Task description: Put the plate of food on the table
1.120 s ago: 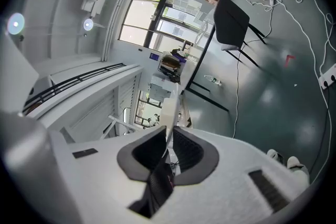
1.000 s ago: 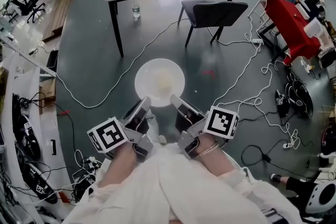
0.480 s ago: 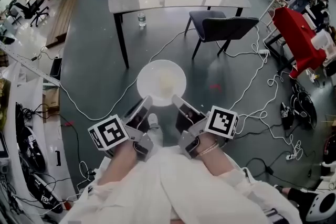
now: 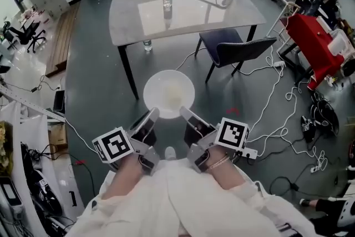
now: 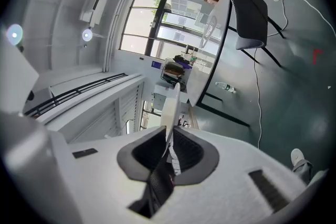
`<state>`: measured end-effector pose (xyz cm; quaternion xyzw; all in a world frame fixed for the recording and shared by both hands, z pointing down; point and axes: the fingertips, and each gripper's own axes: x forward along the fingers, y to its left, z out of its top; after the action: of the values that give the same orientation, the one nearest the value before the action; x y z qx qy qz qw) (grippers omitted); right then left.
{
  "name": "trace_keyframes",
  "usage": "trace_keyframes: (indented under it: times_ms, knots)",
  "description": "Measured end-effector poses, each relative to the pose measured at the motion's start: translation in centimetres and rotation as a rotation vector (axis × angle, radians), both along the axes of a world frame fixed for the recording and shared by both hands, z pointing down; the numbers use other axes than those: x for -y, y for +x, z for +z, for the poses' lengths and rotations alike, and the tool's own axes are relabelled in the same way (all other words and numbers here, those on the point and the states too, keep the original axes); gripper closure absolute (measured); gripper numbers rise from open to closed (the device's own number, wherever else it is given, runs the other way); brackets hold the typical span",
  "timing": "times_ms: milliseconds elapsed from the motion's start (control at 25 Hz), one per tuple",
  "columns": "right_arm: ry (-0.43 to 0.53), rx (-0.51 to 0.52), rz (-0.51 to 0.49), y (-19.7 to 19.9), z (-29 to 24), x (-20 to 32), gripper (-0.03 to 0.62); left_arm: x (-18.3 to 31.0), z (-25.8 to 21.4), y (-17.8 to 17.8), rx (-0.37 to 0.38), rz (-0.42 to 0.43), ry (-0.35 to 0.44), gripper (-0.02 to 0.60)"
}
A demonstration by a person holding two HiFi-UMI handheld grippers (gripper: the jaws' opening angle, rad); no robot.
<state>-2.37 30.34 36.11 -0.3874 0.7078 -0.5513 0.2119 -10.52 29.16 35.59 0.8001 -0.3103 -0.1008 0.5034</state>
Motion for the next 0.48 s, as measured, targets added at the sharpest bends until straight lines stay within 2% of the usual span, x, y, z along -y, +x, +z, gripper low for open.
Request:
trace_keyframes:
  times_ms: [200,480]
  knots:
    - [-0.016,-0.005,0.044,-0.2,0.1,3.7,0.579,4.0,-0.1,-0.1,-0.006,0.035,0.020,0.517]
    - [-0.072,0.032,0.060,-0.1,1.4,6.4,0.579,6.9,1.2,0.0,-0.041,0.035,-0.021,0.517]
